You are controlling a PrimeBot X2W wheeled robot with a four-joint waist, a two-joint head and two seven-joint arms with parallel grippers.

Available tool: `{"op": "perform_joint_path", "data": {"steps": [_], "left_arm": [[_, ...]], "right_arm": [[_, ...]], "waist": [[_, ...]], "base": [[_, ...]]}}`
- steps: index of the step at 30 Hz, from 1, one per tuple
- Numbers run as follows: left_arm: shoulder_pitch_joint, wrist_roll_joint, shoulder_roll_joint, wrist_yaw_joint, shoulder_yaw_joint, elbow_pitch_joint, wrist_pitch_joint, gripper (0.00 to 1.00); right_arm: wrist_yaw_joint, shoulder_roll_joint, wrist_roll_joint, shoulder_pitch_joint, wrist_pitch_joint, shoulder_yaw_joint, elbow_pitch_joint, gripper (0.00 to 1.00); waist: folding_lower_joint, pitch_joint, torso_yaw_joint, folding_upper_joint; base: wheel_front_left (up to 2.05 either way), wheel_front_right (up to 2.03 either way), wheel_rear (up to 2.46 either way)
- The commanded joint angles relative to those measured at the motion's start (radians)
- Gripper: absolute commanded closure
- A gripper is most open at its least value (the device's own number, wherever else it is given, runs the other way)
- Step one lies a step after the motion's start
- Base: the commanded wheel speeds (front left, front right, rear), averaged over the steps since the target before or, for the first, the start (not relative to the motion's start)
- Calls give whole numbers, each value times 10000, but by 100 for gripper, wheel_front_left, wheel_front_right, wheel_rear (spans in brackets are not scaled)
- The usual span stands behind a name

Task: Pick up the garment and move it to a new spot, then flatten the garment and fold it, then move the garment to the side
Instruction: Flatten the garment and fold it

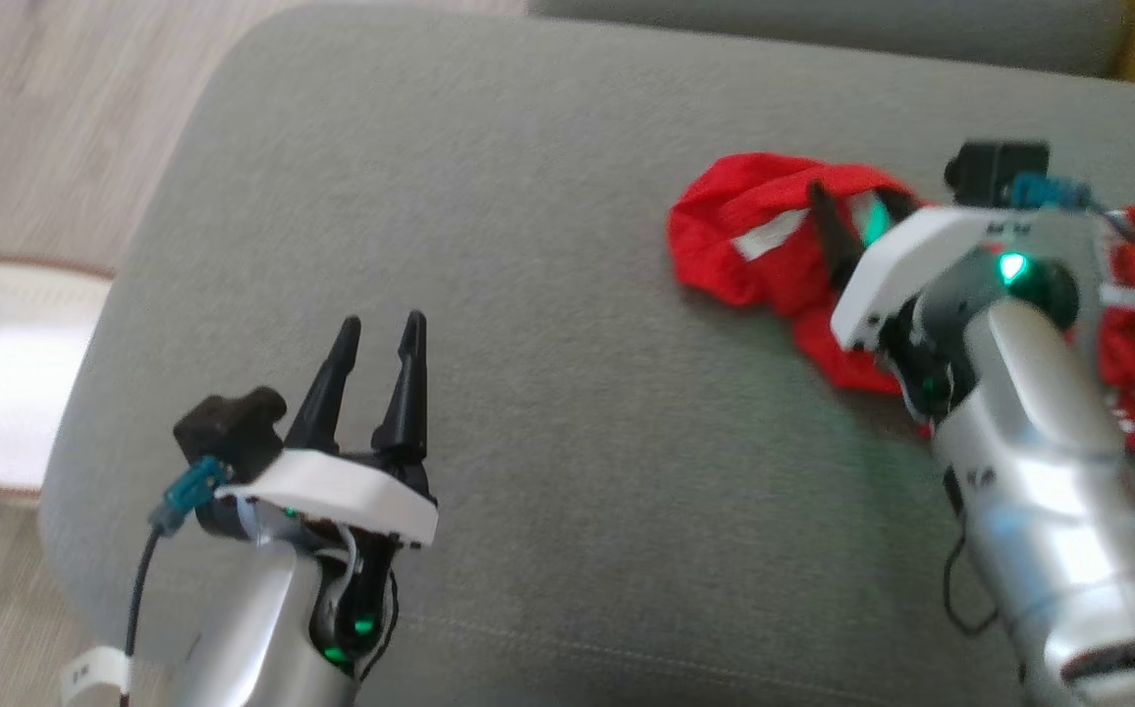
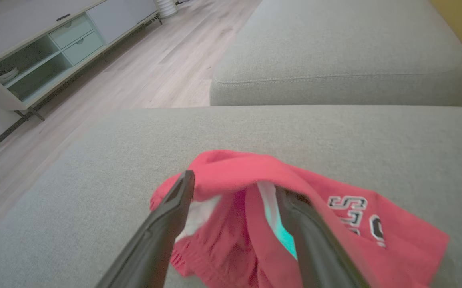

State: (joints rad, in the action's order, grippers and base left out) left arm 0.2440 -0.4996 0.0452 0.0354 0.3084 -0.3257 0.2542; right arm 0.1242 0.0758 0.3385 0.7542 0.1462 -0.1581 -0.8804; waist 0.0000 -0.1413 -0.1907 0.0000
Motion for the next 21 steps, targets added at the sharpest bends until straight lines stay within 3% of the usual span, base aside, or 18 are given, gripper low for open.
{"op": "perform_joint_path", "data": {"steps": [1, 11, 16, 21], "left_arm": [[120, 127, 112, -1, -357, 366, 76, 0], [-245, 76, 162, -110, -376, 674, 54, 0], [-260, -17, 154, -122, -309, 816, 36, 0], [-165, -181, 126, -57, -205, 899, 41, 0]], "right_arm": [[65, -165, 174, -222, 82, -222, 612, 0], [65, 140, 218, -2829, 584, 550, 3867, 0], [65, -66, -371, -4556, -23, 1281, 5966, 0], [65, -227, -502, -5828, -659, 1540, 7103, 0]], "waist": [[0, 506, 525, 0], [0, 1080, 1465, 0], [0, 948, 1885, 0], [0, 731, 2231, 0]], "base": [[0, 0, 0], [0, 0, 0], [0, 0, 0], [0, 0, 0]]}}
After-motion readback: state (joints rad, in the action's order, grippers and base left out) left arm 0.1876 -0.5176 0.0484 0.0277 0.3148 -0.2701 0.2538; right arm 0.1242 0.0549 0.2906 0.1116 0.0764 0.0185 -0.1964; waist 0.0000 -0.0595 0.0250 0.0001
